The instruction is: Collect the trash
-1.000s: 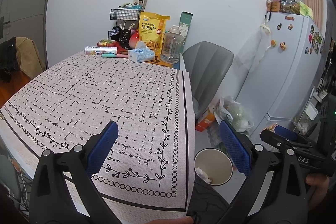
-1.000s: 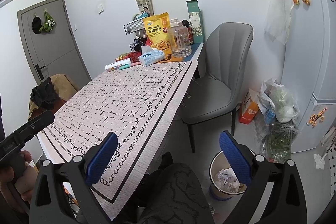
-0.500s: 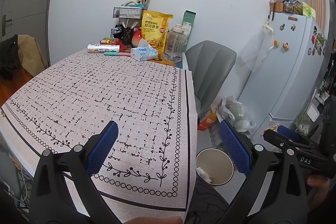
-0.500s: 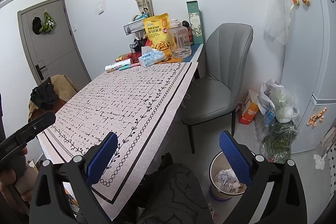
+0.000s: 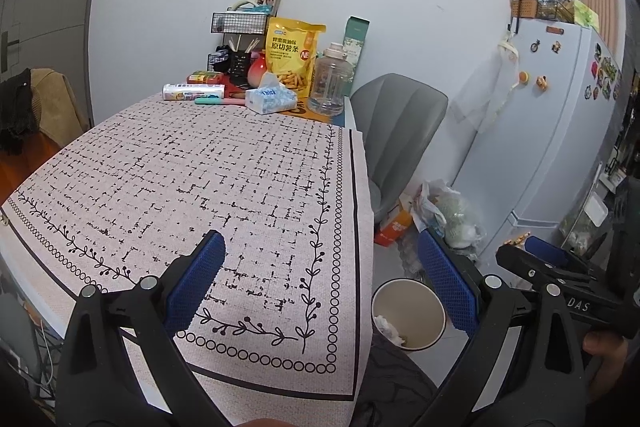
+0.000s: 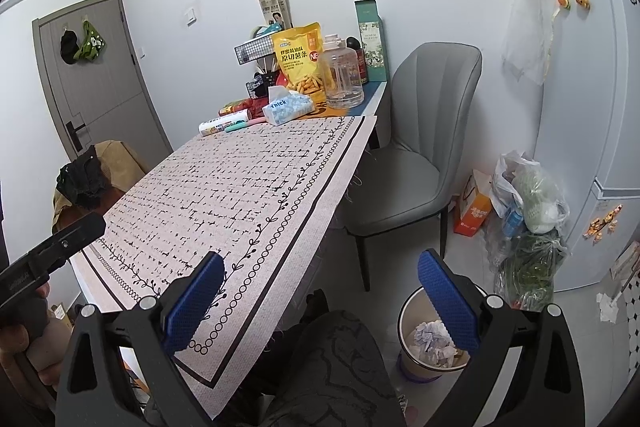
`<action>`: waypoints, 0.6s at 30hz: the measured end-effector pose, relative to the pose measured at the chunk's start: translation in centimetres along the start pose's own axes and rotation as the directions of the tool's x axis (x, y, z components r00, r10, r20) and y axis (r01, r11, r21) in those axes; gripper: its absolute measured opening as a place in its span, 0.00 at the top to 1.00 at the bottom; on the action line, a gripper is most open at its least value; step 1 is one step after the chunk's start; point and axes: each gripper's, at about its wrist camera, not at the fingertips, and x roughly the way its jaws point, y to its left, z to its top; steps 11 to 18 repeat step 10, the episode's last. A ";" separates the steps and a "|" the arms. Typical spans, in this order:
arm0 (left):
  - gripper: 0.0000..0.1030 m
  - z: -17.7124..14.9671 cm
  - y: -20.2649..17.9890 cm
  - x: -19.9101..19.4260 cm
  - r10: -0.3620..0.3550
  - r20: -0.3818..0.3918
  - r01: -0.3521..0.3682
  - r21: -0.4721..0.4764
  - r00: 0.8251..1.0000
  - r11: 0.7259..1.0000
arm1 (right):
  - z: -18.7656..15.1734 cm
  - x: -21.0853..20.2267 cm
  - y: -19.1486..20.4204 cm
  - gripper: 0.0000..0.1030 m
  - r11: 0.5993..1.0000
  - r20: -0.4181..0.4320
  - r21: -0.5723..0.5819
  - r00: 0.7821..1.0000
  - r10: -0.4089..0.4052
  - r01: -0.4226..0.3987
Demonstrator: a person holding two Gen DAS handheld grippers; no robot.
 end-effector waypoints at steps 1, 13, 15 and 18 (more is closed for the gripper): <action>0.07 0.0 0.0 0.1 0.001 -0.002 -0.001 0.002 1.000 1.000 | 0.0 0.0 0.0 0.08 1.000 -0.001 0.002 1.000 0.000 0.000; 0.07 -0.1 0.0 0.5 0.000 -0.018 0.000 0.005 1.000 1.000 | -0.1 0.3 -0.2 0.08 1.000 -0.006 0.009 1.000 -0.004 0.004; 0.07 -0.1 0.0 0.5 0.000 -0.018 0.000 0.005 1.000 1.000 | -0.1 0.3 -0.2 0.08 1.000 -0.006 0.009 1.000 -0.004 0.004; 0.07 -0.1 0.0 0.5 0.000 -0.018 0.000 0.005 1.000 1.000 | -0.1 0.3 -0.2 0.08 1.000 -0.006 0.009 1.000 -0.004 0.004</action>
